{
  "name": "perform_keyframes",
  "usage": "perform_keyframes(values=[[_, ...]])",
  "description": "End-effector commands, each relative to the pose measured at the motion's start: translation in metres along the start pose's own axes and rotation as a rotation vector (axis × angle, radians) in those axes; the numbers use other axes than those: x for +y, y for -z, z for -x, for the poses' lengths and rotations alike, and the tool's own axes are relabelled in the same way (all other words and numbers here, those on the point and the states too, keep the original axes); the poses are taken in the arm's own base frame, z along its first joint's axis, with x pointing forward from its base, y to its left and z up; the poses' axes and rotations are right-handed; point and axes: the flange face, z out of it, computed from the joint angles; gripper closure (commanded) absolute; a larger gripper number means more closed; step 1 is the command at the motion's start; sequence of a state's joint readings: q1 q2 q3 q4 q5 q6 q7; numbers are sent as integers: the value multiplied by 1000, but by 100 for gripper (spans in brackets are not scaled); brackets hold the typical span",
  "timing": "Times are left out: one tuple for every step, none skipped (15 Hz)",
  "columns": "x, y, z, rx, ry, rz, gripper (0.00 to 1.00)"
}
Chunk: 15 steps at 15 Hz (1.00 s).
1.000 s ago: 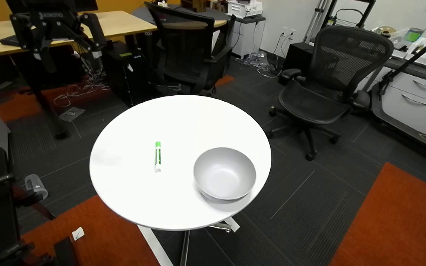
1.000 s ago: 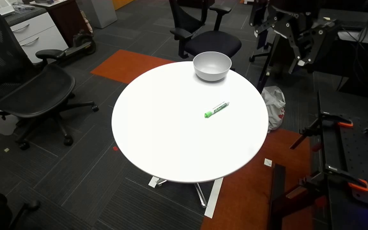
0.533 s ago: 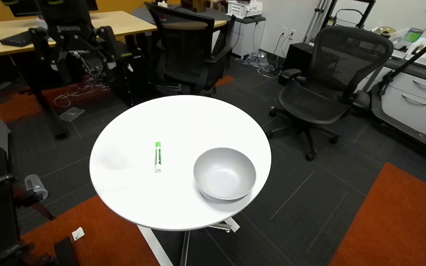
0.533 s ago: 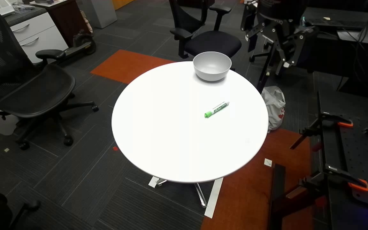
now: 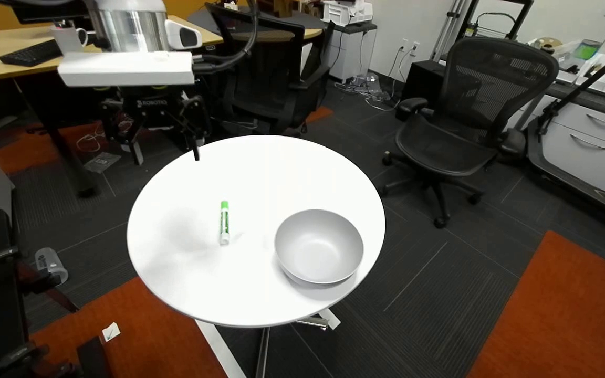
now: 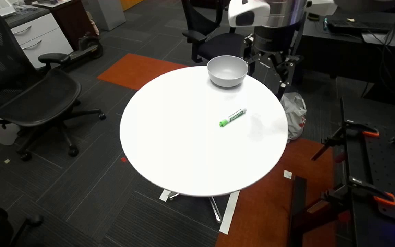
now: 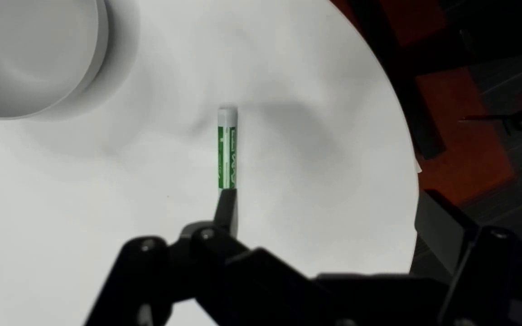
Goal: Place the green marker inside the grey bowl
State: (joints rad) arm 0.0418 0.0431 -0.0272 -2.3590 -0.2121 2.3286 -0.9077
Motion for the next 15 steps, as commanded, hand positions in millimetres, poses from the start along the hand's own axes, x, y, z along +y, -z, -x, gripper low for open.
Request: perform_keyframes(values=[[22,-28,-10,43,24,37,0],[26,-36,-13,60,14,54,0],[29,-45,-15,74,7,68,0],[34,-52,-16,83,-2,77,0],[37,-60,-17,87,-11,80,0],[40,-68,-17,93,-15,82,0],[44,-74,-18,95,-21,77,0],[48,-84,-17,98,-29,70,0],[51,-93,-16,96,-38,63,0],[53,-101,-16,94,-47,60,0],[55,-108,-16,94,-52,55,0],[57,-116,-15,90,-59,50,0],[59,-122,-16,90,-62,42,0],[61,-130,-17,87,-67,39,0],[62,-136,-18,88,-69,32,0]])
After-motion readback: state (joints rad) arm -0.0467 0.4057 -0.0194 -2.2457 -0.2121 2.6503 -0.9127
